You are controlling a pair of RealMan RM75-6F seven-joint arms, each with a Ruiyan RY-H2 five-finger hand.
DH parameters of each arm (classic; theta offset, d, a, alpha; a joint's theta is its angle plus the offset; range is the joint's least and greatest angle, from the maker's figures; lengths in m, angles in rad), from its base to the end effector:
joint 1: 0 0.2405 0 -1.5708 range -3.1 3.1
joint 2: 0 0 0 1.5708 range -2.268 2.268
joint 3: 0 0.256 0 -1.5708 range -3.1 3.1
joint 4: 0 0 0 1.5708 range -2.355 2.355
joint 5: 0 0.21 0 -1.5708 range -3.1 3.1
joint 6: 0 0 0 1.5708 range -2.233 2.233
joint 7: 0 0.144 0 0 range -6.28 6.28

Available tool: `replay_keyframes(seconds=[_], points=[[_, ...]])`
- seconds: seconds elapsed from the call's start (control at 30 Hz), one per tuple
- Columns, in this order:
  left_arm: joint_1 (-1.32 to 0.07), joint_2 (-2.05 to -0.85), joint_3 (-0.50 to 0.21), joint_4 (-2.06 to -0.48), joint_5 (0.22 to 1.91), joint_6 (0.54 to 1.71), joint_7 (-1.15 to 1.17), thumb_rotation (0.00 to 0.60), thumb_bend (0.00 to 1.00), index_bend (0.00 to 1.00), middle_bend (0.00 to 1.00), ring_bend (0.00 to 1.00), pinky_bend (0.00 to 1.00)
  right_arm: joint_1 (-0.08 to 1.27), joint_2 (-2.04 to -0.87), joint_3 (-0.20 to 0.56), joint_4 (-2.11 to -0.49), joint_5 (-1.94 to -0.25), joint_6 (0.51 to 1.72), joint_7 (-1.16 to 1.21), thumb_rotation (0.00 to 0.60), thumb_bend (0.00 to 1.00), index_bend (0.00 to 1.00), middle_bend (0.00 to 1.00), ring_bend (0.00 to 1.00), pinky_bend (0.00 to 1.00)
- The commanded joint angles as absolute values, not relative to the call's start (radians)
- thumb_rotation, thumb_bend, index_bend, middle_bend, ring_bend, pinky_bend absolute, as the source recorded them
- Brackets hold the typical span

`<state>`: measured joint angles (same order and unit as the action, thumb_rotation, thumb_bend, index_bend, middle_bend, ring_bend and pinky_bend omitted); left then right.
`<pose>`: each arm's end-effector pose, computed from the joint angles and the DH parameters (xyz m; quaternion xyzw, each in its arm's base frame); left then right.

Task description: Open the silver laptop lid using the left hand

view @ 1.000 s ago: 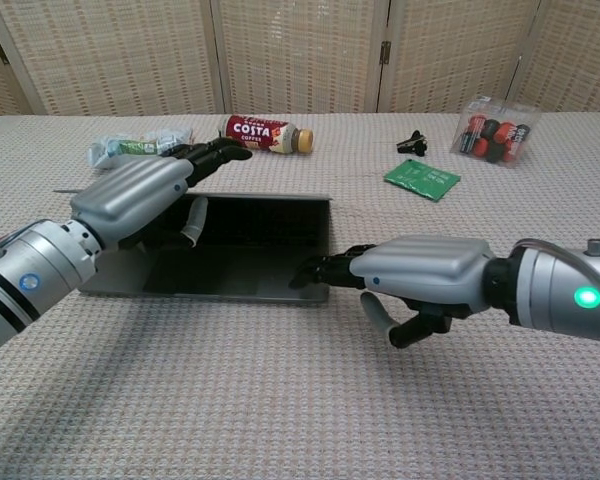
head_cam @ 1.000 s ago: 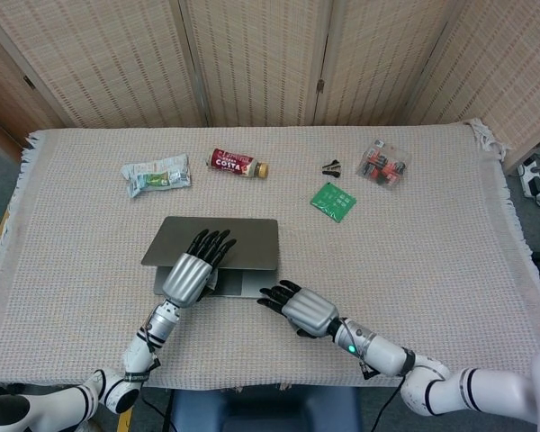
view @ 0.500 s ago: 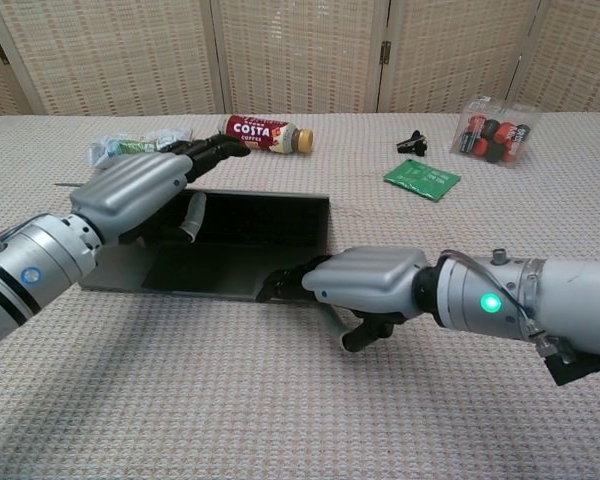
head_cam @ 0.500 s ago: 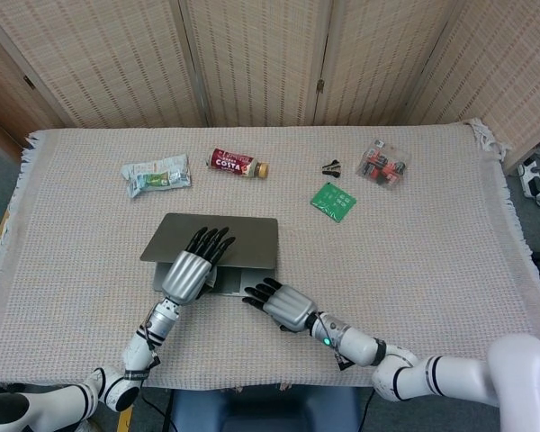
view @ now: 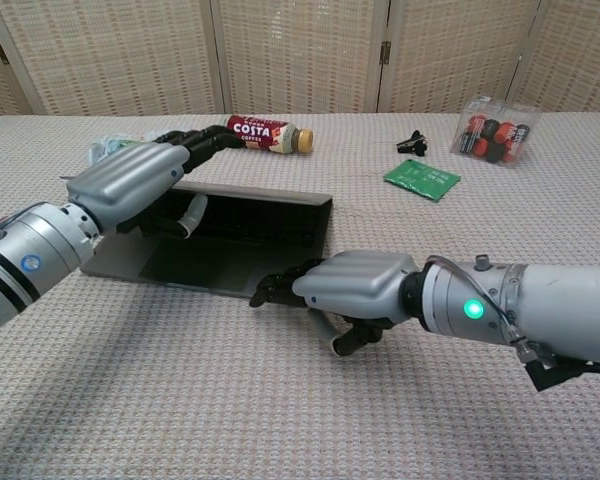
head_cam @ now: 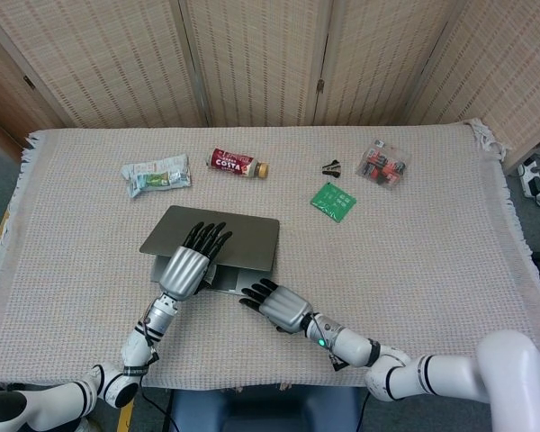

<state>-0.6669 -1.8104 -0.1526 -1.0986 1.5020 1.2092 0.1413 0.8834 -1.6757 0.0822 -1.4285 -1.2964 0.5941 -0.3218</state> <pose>-0.1504 0.3316 -0.0496 -0.7207 -0.2734 -0.4771 0.4221 -0.1034 -0.2897 -0.1072 0.8935 -0.2991 0.2633 0.2069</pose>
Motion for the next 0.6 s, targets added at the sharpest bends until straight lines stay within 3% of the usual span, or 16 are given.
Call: replay_keyframes(seconds=[0.03,0.17,0.6], points=[[-0.672,-1.805,-0.162,-1.106,1.495,1.21,0.153,0.6,0.63,0.0,0.0,0.0,0.0,0.891,-1.68,0.079,-1.43,-1.279,0.598,-0.337,0.6,1.0,0.0,0.0,0.09,0.0],[-0.677,-1.796,-0.177,-1.114,1.481,1.208,0.156,0.6,0.58,0.0,0.0,0.0,0.0,0.898,-1.686,0.076,-1.43,-1.256,0.604,-0.352,0.6,1.0,0.0,0.0,0.09,0.0],[-0.717,-1.742,-0.239,-1.164,1.421,1.163,0.163,0.6,0.58,0.0,0.0,0.0,0.0,0.92,-1.696,0.071,-1.436,-1.2,0.625,-0.386,0.6,1.0,0.0,0.0,0.12,0.0]])
